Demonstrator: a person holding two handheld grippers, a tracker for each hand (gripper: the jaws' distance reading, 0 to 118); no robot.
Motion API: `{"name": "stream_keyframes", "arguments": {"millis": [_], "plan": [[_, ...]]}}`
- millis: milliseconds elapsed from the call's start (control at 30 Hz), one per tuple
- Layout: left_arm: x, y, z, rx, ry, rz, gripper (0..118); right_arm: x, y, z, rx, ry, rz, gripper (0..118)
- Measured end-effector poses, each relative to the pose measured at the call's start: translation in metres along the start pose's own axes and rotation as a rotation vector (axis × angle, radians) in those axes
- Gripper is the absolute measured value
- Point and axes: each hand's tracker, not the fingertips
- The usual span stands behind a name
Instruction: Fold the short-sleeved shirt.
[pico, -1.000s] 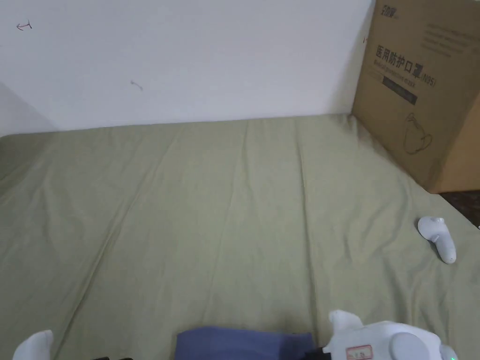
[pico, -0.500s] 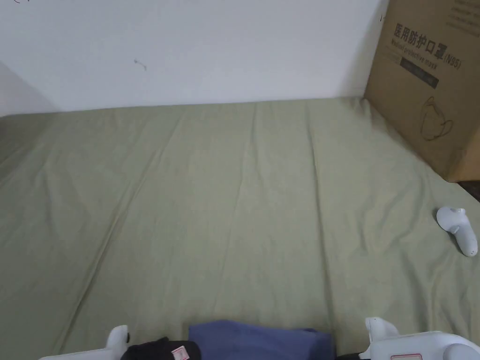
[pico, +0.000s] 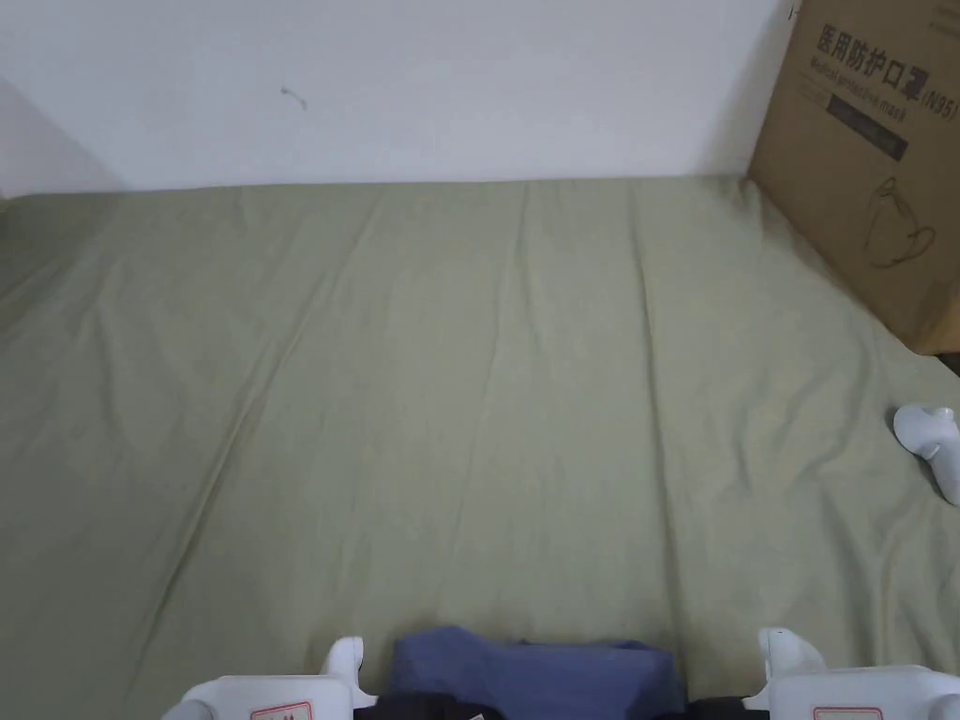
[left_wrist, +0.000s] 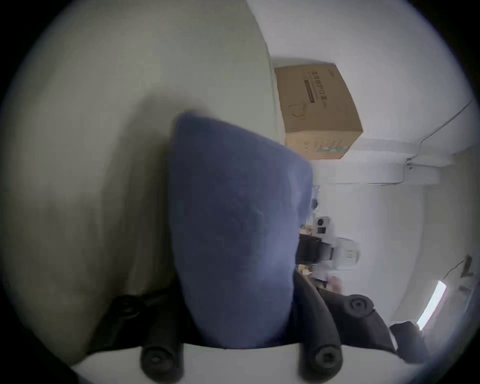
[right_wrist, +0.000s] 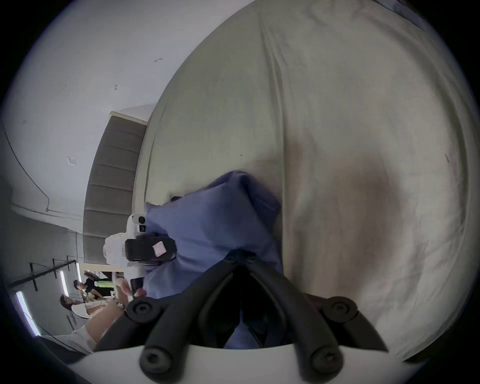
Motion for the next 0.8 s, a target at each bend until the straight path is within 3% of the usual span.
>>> {"name": "stream_keyframes", "arguments": {"millis": [100, 167, 400, 667, 800], "plan": [[0.034, -0.008, 0.000, 0.038, 0.164, -0.148, 24, -0.017, -0.003, 0.005, 0.028, -0.096, 0.107, 0], [0.050, -0.012, 0.011, 0.059, 0.167, -0.188, 24, -0.030, -0.004, 0.012, 0.059, -0.127, 0.149, 0], [0.088, 0.000, 0.123, 0.151, 0.308, -0.332, 23, -0.070, 0.000, 0.053, 0.160, -0.090, 0.225, 0], [0.076, 0.034, 0.292, 0.189, 0.742, -0.353, 23, -0.114, -0.011, 0.064, 0.170, -0.109, 0.328, 0], [0.065, 0.052, 0.344, 0.202, 1.001, -0.346, 23, -0.124, -0.012, 0.057, 0.138, -0.140, 0.359, 0]]}}
